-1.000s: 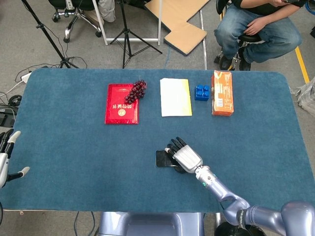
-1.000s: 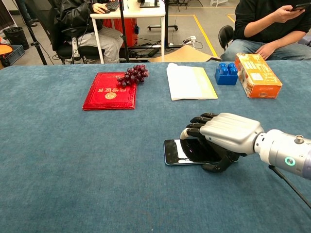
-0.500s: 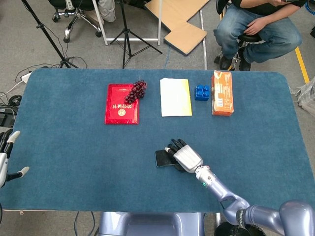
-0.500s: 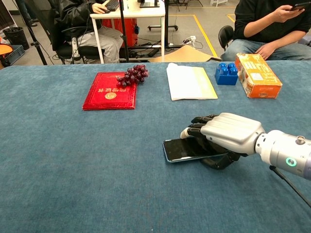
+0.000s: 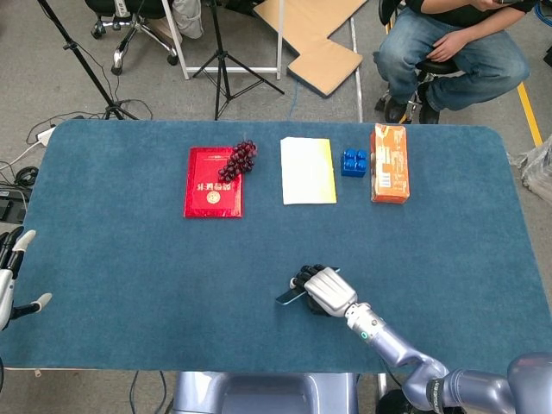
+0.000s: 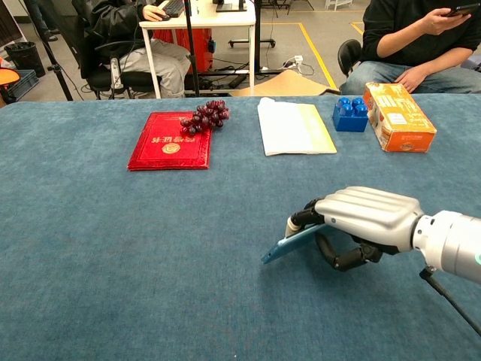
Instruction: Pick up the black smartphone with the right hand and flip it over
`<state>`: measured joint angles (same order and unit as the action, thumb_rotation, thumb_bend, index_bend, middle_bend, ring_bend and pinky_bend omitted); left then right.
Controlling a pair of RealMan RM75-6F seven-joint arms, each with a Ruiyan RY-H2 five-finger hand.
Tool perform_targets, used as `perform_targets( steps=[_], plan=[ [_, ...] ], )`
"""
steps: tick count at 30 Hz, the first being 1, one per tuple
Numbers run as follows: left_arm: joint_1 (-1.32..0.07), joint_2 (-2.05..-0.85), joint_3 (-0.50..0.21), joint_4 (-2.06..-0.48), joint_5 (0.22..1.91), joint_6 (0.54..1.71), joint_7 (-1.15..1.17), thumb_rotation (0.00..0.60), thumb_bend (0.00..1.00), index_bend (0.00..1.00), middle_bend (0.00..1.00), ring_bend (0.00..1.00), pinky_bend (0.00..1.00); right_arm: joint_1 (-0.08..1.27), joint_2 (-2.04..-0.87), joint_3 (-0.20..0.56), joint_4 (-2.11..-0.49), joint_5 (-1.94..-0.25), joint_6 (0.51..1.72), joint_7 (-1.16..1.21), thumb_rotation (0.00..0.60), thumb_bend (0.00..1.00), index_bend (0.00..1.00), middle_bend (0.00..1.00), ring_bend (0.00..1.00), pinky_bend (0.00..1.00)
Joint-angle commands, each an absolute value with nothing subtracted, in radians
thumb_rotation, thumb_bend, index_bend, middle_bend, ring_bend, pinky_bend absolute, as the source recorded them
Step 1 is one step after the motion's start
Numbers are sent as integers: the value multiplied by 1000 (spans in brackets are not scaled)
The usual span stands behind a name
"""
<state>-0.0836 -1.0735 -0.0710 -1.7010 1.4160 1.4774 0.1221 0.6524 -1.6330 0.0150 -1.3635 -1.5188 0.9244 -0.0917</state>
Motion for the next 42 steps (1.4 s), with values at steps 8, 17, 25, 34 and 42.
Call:
perform_targets(
  steps=[8,17,25,34,42],
  plan=[
    [-88,-1077,-73,-1700,1410,1471,130,600,0,0,0,0,0,710,-1669,139,-1322,-1318,842,-202,600,712,155,118,43,128],
    [-92,-1079,-77,-1692,1394,1460,129,600,0,0,0,0,0,786,-1746,233,-1186,-1233,866,-374,600,401,82,36,0,71],
    [-94,-1082,-79,-1688,1386,1457,130,600,0,0,0,0,0,836,-1819,309,-1079,-1166,890,-388,600,394,82,35,0,71],
    [-94,-1074,-82,-1686,1383,1455,107,600,0,0,0,0,0,778,-1660,244,-1290,-1289,993,-379,600,390,82,36,0,65],
    [-82,-1061,-72,-1687,1422,1482,74,600,0,0,0,0,0,592,-1384,135,-1566,-1443,1223,-287,600,166,72,16,0,1]
  ],
)
